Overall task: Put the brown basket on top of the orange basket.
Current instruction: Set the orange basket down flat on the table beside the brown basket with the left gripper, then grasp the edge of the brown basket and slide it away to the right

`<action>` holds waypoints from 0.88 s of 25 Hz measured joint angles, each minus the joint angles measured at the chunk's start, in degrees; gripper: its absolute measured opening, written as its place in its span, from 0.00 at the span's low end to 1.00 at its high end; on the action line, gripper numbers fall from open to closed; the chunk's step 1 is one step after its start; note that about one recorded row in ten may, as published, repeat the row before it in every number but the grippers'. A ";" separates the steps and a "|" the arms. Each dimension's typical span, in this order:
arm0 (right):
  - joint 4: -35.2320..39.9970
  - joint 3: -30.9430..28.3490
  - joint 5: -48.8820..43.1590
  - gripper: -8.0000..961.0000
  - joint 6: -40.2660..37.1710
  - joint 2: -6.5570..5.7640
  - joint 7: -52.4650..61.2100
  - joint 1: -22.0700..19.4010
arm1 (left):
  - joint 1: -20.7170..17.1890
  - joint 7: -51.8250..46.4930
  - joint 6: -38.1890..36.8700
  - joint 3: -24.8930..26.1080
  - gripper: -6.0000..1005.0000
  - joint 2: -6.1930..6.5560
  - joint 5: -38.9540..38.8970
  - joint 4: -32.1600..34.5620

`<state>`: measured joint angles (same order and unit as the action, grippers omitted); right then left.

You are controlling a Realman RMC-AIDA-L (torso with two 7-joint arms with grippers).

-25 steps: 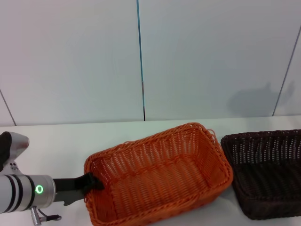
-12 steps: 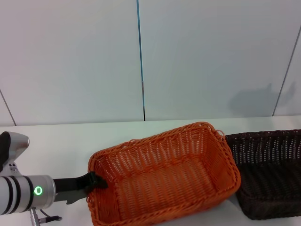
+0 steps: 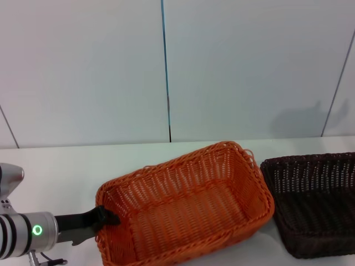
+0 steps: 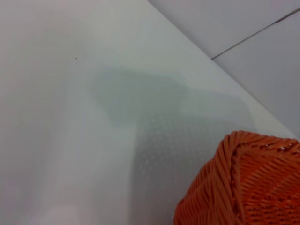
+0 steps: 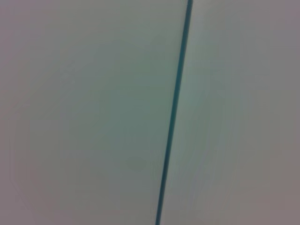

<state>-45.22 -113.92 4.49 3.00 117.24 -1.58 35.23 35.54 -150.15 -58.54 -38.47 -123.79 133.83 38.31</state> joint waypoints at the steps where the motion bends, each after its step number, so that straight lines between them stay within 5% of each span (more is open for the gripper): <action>1: 0.74 0.00 0.00 0.84 0.92 0.00 0.00 0.09 | 0.06 0.36 -0.08 -0.25 0.18 0.00 -0.01 0.11; 8: 1.41 -0.55 0.00 0.84 1.74 0.00 0.00 0.19 | 0.31 0.63 -0.15 -0.14 0.19 0.04 -0.10 0.39; 22: 1.90 -1.04 0.00 0.84 1.85 -0.09 -0.09 0.53 | 0.07 0.95 -0.28 -0.44 0.49 0.16 -0.11 1.20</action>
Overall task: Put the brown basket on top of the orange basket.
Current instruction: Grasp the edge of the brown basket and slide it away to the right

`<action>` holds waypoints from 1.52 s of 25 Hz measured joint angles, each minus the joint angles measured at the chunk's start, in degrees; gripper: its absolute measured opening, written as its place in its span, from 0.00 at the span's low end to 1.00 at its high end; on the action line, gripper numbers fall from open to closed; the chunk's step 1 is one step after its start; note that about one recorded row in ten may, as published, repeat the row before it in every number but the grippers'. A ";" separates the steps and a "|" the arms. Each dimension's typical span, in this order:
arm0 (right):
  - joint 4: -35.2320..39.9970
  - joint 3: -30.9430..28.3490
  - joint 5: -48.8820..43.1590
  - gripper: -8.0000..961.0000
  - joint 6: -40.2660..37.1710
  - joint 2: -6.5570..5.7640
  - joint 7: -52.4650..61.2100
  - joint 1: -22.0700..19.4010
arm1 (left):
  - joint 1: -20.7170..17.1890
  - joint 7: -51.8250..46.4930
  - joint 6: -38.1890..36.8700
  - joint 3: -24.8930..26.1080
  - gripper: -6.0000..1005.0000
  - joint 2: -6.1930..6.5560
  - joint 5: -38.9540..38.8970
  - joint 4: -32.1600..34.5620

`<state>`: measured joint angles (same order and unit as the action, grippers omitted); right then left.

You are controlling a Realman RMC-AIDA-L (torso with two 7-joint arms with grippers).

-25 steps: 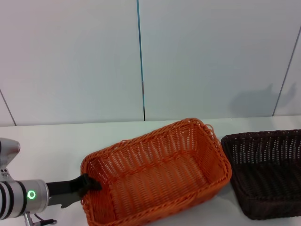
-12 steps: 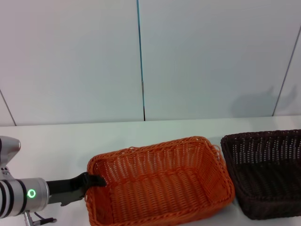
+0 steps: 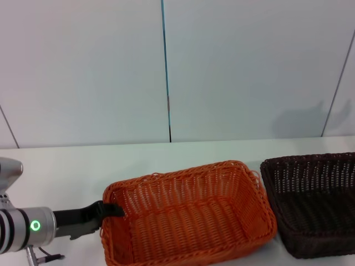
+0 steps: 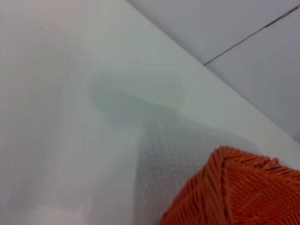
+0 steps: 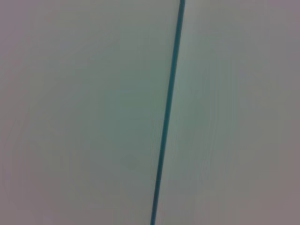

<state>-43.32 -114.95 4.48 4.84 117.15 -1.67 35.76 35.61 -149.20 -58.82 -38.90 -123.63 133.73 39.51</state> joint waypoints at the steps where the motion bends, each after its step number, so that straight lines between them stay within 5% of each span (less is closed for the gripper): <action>1: 0.00 -0.05 0.00 0.84 0.00 0.00 0.00 0.02 | -0.01 0.01 -0.14 -0.05 0.49 0.00 0.00 0.32; 21: 0.08 -0.41 0.00 0.83 -0.26 0.58 0.00 0.20 | -5.38 2.54 -3.92 0.78 0.49 0.23 -4.04 13.97; 29: -3.17 -0.45 0.00 0.83 -4.31 1.27 0.23 0.15 | -8.37 11.30 -2.77 8.58 0.49 0.47 -9.50 18.09; 33: -6.41 -0.25 0.17 0.82 -7.94 1.57 0.36 -0.30 | -10.05 20.03 -0.41 13.77 0.49 1.56 -15.38 17.59; 38: -8.43 -0.33 0.37 0.82 -11.09 1.61 0.72 -0.30 | -10.66 26.36 1.60 14.53 0.49 2.24 -17.67 17.54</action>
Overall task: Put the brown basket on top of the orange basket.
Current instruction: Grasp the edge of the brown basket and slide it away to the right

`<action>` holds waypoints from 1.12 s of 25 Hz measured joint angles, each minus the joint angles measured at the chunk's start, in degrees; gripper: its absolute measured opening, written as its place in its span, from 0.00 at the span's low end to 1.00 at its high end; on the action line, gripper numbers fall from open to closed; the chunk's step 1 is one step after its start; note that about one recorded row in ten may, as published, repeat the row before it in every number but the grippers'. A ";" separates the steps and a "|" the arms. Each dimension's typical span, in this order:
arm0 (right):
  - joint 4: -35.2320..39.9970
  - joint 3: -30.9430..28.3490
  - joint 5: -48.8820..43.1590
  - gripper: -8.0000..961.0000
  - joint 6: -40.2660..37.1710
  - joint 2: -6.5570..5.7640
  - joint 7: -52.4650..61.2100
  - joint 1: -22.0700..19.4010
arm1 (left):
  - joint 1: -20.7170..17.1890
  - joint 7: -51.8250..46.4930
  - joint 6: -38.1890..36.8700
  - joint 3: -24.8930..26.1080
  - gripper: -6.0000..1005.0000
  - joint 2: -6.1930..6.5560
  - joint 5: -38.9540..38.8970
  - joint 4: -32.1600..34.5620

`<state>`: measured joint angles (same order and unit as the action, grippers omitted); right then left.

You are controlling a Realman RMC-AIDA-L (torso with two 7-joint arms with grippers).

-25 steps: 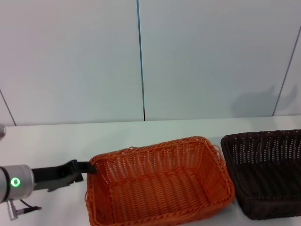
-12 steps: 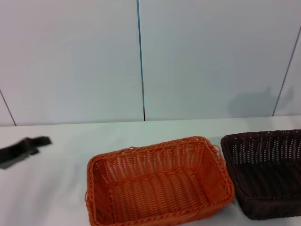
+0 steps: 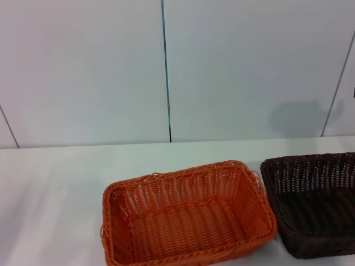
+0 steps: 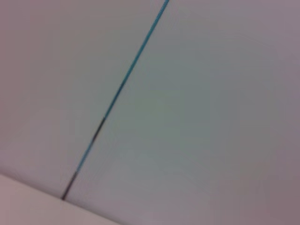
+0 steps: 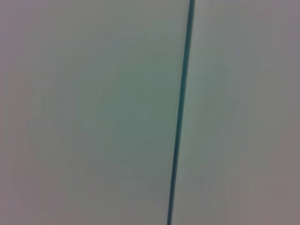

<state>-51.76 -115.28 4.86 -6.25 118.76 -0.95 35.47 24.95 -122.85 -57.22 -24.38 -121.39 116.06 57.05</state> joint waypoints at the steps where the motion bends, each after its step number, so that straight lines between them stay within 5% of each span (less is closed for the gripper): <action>1: -0.58 0.01 0.02 0.82 -0.94 0.02 0.10 0.05 | 0.00 1.55 0.59 0.03 0.49 0.14 -0.01 -0.01; 15: -10.06 -0.09 0.36 0.82 -16.56 0.12 2.29 0.00 | -0.16 18.80 15.05 0.12 0.50 -0.46 -2.38 -3.02; 28: -15.89 -4.02 14.39 0.81 -28.80 -1.54 -1.50 -1.41 | 0.89 23.10 16.43 2.67 0.50 4.25 -10.80 -13.09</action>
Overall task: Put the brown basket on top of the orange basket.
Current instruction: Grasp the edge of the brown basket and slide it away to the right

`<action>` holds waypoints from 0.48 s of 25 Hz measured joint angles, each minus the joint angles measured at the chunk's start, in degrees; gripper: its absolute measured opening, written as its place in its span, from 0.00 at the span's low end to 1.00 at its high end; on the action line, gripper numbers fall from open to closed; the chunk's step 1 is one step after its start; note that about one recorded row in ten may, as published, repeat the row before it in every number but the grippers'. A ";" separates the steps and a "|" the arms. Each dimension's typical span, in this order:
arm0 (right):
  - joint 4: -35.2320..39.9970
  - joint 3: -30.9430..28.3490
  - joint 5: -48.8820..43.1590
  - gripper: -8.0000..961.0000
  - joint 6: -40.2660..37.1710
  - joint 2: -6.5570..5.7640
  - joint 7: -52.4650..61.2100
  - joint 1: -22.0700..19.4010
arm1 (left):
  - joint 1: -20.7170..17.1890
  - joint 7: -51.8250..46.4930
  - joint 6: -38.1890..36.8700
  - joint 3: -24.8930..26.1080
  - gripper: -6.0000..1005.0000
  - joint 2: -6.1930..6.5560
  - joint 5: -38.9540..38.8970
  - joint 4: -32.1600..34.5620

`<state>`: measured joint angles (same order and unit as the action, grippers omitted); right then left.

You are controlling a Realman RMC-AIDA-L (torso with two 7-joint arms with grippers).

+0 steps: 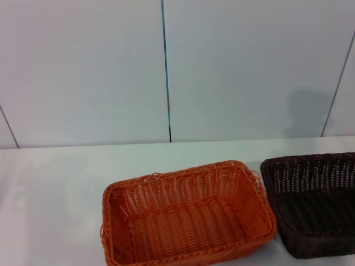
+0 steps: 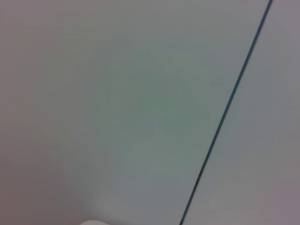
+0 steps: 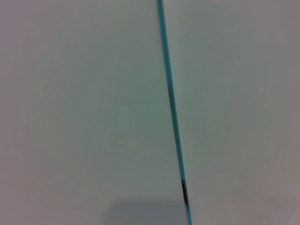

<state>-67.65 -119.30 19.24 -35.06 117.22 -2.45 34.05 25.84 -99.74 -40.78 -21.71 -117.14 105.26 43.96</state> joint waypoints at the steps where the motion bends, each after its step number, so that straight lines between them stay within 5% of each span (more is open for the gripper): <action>1: -0.16 -0.70 1.42 0.81 -1.21 -0.34 -0.76 0.00 | 0.33 0.04 -0.19 0.16 0.50 0.57 -0.02 -1.04; 12: -1.60 -11.14 3.13 0.80 -18.96 -3.28 -5.26 3.58 | 1.13 0.88 0.40 0.27 0.50 1.78 1.61 -2.33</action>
<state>-69.25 -130.44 22.37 -54.01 113.93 -7.72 37.63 26.97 -98.86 -40.38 -21.44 -115.36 106.87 41.63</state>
